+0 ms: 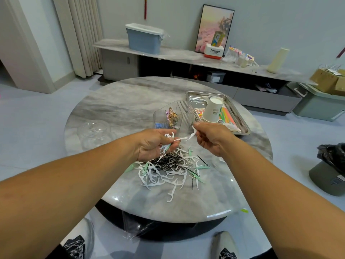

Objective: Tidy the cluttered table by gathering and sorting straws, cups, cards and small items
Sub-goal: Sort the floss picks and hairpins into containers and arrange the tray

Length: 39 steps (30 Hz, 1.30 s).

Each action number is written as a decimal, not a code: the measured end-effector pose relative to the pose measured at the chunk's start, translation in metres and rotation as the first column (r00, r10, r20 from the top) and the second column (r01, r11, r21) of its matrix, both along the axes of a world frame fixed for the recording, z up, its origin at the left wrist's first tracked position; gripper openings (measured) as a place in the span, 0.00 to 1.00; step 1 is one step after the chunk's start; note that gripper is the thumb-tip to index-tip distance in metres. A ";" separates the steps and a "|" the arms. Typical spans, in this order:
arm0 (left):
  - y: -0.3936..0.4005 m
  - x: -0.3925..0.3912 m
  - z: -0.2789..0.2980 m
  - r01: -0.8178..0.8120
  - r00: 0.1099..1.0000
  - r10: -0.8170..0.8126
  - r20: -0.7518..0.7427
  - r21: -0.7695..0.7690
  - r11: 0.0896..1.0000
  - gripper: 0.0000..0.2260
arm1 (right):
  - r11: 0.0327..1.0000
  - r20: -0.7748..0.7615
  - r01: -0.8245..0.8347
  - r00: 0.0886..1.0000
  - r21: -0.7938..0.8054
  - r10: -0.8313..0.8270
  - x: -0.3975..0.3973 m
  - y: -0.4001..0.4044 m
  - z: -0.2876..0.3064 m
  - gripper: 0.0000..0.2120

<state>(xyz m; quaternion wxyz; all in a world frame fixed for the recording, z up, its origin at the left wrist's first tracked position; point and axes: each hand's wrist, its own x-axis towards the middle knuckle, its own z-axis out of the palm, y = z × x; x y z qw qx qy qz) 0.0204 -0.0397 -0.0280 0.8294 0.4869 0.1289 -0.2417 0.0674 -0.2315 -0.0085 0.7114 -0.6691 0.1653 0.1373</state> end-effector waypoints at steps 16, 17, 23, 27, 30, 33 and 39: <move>0.000 0.006 -0.007 -0.008 1.000 0.009 -0.008 0.007 1.000 0.09 | 0.994 0.163 0.026 0.986 0.105 -0.043 0.002 -0.005 0.006 0.07; 0.001 0.007 -0.005 -0.014 1.000 0.013 -0.020 -0.023 1.000 0.09 | 0.992 0.114 -0.054 0.993 0.114 0.041 0.000 -0.007 0.006 0.07; -0.005 0.005 0.008 0.146 0.987 -0.154 -0.040 -0.157 0.977 0.08 | 0.919 0.148 -0.344 0.936 0.192 0.319 -0.011 0.007 0.007 0.10; -0.006 0.004 0.008 0.184 0.975 -0.197 -0.104 -0.123 0.975 0.12 | 0.898 0.148 -0.431 0.897 0.088 0.417 -0.016 0.014 0.010 0.10; -0.005 0.005 0.007 0.204 0.968 -0.213 -0.132 -0.082 0.976 0.14 | 0.884 0.126 -0.458 0.886 0.089 0.446 -0.018 0.015 0.009 0.08; -0.005 0.005 0.006 0.200 0.966 -0.206 -0.154 -0.053 0.978 0.17 | 0.869 0.112 -0.485 0.873 0.096 0.475 -0.019 0.018 0.010 0.08; -0.006 0.006 0.006 0.147 0.970 -0.146 -0.193 -0.011 0.989 0.12 | 0.947 0.214 -0.313 0.933 0.079 0.290 -0.013 0.019 0.011 0.10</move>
